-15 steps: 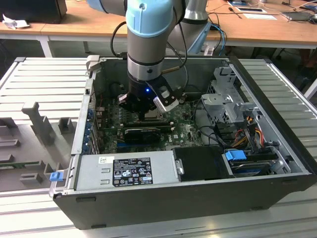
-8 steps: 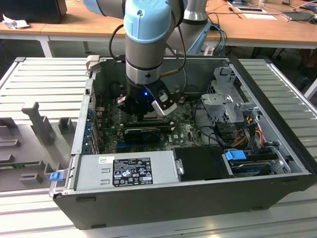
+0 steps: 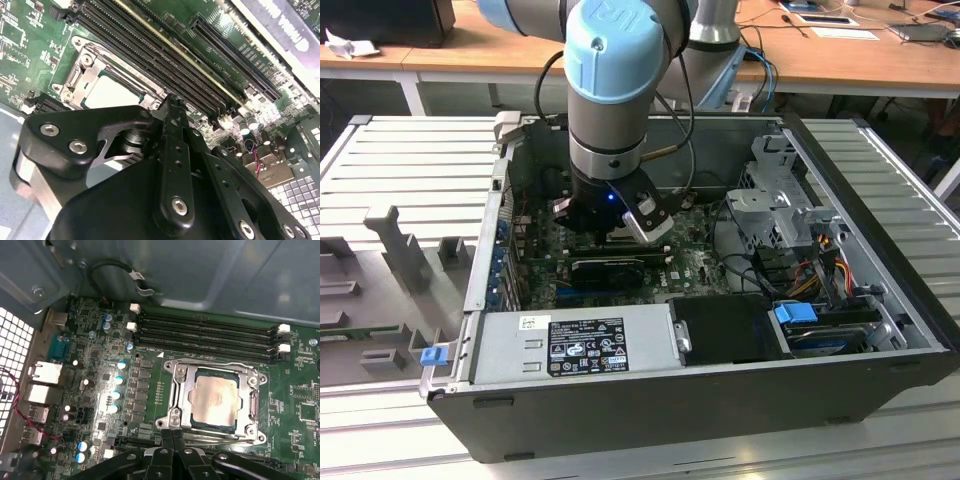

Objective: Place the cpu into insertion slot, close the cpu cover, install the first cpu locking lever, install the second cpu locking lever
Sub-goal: 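Install the second cpu locking lever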

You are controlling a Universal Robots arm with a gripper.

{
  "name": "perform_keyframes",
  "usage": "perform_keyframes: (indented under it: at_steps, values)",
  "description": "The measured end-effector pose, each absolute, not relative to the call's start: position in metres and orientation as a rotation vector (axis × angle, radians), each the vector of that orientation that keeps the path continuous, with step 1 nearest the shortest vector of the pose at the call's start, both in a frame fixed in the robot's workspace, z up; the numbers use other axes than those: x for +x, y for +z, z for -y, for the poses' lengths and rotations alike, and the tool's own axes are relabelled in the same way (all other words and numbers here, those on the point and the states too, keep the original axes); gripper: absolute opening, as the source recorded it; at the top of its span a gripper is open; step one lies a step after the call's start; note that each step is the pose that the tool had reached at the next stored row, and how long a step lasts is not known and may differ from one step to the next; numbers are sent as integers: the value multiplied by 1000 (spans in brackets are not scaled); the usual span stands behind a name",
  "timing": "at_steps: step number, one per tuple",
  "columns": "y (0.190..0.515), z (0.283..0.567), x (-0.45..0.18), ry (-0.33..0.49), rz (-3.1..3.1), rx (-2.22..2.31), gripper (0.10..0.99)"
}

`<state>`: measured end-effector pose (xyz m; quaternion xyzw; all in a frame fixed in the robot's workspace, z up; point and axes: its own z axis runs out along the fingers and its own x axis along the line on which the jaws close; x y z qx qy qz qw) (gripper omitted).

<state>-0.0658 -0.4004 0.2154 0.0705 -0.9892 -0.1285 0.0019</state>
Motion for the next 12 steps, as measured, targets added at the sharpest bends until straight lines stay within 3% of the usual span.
perform_keyframes:
  at_steps: [4, 12]
  values:
    - [214, 404, -68, -470, 3098, 222, 106]
    - [205, 407, -69, -504, 3096, 222, 106]
